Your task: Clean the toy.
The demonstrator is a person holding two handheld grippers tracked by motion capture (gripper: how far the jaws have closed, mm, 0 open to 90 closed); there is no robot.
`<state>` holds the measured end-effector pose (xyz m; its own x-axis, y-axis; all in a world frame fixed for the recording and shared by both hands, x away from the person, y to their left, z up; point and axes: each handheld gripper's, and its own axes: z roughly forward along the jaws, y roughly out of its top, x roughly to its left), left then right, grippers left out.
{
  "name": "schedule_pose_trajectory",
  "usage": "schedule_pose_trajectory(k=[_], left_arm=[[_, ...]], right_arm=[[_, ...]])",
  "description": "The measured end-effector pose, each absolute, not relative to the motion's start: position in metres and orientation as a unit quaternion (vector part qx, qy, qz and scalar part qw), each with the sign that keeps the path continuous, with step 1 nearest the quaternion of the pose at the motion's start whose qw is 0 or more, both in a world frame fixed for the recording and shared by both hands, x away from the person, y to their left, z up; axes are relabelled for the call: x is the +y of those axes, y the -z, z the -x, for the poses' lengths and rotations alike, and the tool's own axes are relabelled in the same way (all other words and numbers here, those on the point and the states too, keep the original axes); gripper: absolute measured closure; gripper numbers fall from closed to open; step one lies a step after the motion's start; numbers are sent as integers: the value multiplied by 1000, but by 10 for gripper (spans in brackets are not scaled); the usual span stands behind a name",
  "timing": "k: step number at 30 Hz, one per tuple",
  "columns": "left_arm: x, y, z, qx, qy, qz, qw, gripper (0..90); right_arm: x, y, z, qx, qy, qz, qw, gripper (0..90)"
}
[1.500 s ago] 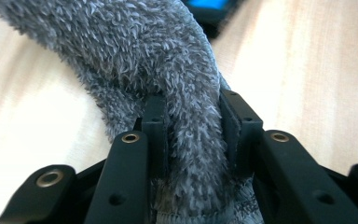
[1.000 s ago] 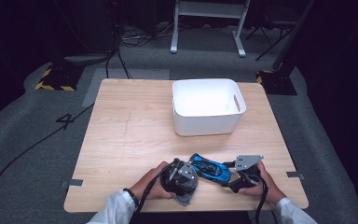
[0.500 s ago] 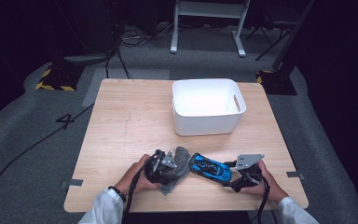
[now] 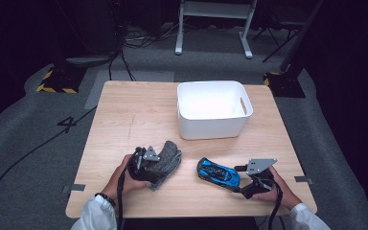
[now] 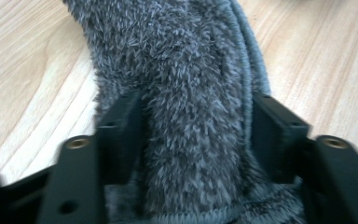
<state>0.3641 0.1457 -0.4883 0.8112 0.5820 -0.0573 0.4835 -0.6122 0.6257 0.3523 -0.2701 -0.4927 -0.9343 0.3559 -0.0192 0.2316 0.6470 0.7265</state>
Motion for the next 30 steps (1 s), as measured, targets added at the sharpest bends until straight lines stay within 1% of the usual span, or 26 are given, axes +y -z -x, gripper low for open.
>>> schedule_pose_trajectory(k=[1, 2, 13, 19, 30], left_arm=[[146, 489, -364, 301, -79, -893, 324, 282], [147, 490, -364, 304, -82, -891, 326, 258], [150, 500, -370, 282, -90, -891, 345, 160], [153, 506, -369, 268, -105, -885, 367, 146], [152, 506, -367, 271, -108, -884, 366, 148]], right_arm=[[-271, 491, -352, 902, -391, -163, 82, 207], [-271, 490, -352, 900, -395, -164, 82, 213], [-254, 476, -354, 895, -408, -155, 88, 234], [-243, 469, -358, 893, -412, -154, 92, 235], [-206, 464, -366, 904, -391, -149, 86, 233]])
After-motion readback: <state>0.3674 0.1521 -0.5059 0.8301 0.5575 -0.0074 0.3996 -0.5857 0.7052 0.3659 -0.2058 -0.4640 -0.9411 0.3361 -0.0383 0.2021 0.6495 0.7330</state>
